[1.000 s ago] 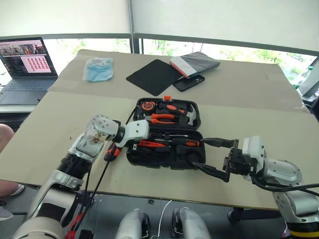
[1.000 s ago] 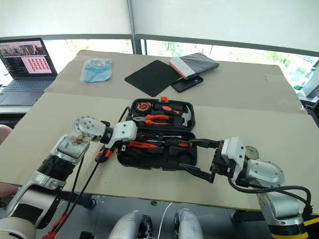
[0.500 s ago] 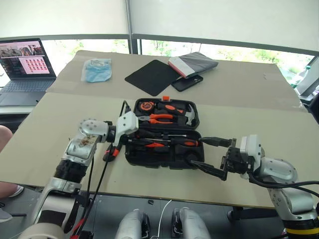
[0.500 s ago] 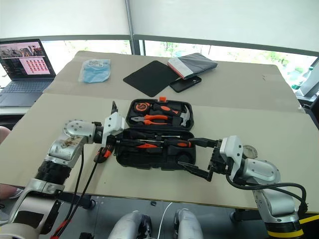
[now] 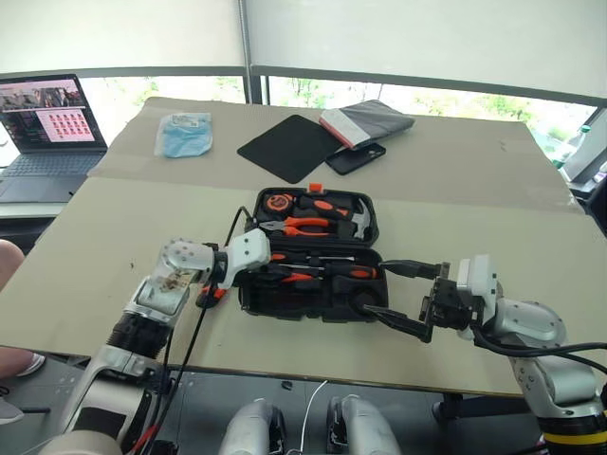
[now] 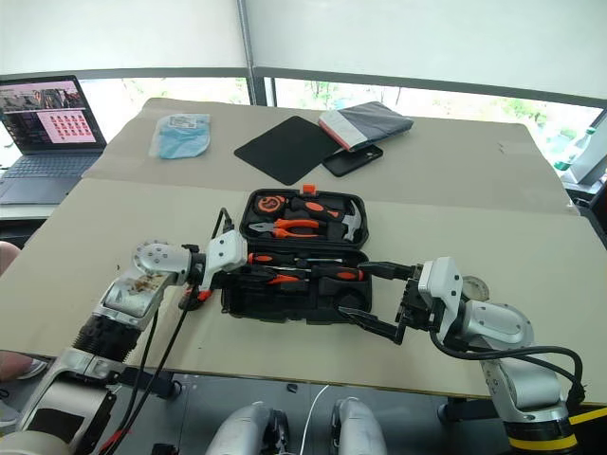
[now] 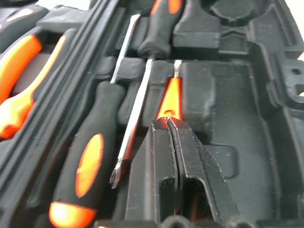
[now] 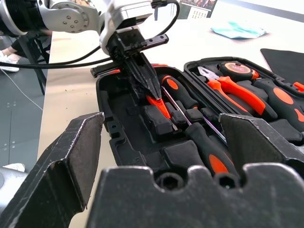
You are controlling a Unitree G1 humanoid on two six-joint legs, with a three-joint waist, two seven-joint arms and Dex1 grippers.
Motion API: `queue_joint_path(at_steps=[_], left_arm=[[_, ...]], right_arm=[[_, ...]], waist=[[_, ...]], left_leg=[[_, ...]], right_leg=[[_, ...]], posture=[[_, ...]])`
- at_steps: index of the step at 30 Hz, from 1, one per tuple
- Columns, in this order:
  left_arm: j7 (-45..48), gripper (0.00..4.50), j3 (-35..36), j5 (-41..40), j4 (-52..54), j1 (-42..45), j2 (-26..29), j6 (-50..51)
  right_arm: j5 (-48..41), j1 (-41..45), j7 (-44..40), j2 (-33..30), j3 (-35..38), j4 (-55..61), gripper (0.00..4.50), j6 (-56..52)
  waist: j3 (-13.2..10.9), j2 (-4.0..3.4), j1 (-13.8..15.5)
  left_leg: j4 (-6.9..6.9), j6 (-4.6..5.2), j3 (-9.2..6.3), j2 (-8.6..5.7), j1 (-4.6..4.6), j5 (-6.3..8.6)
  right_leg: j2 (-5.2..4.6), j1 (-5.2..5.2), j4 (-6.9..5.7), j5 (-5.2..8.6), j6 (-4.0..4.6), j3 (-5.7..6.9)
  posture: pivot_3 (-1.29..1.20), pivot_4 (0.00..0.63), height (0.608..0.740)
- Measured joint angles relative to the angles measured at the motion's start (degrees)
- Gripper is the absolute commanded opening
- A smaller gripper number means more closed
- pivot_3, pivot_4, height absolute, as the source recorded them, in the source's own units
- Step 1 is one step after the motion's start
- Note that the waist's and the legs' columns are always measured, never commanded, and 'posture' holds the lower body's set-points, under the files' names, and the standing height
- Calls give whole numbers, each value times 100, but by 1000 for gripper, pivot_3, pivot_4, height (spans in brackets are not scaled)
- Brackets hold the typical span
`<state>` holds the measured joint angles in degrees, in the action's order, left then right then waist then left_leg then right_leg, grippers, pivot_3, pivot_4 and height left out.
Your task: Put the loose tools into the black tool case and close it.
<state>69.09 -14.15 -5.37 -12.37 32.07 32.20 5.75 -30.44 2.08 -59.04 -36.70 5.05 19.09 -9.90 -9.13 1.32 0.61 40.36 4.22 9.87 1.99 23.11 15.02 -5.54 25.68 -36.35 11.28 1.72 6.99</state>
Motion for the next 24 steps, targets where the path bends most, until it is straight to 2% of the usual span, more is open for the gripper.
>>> queue_joint_path(at_steps=[7, 13, 16, 18, 22, 23, 24], left_arm=[[-300, 76, 60, -28, 197, -307, -53, 49], [-601, 76, 969, -870, 376, -830, -120, 382], [-770, 720, 1888, -1421, 762, -1425, 216, 586], [-787, 1643, 2514, -1687, 997, -1987, 525, 647], [-899, 2886, 3430, -1976, 1391, -3113, 756, 734], [-887, 3401, 3612, -2016, 1518, -3448, 806, 708], [-873, 3690, 3791, -2052, 1618, -3759, 831, 686]], right_arm=[[1, -26, 50, 15, 6, -14, 4500, 22], [8, -104, 63, 87, 73, -78, 4500, 236], [120, -101, 85, 159, 177, -211, 4500, 519], [227, -135, 61, 172, 210, -307, 4500, 693], [239, -218, 10, 215, 179, -419, 4500, 770], [237, -210, -2, 247, 167, -433, 4500, 783], [230, -208, -9, 269, 160, -458, 4500, 809]], waist=[[10, -18, -1], [13, -24, -59], [13, -24, -93], [12, -26, -110], [10, -28, -105], [10, -29, -98], [8, -31, -86]], left_leg=[[-7, 30, -11, 4, -36, 20], [-13, 16, -12, 9, -34, 12], [-26, -3, -11, 10, -34, 1], [-37, -6, -11, 10, -35, 1], [-40, -49, -11, 8, -33, 27], [-40, -52, -11, 8, -33, 30], [-41, -58, -11, 7, -34, 34]], right_leg=[[-23, -45, 17, 1, -2, 7], [-21, -38, 15, 1, -1, 7], [-21, -36, 22, 2, 0, 6], [-24, -37, 27, 2, 0, 7], [-35, -33, 32, 3, -1, 10], [-38, -33, 34, 3, -1, 12], [-43, -33, 35, 4, 0, 13]], posture=[[0, 150, 740], [0, 150, 740], [0, 150, 740], [0, 150, 740], [0, 150, 740], [0, 150, 740], [0, 150, 740]])
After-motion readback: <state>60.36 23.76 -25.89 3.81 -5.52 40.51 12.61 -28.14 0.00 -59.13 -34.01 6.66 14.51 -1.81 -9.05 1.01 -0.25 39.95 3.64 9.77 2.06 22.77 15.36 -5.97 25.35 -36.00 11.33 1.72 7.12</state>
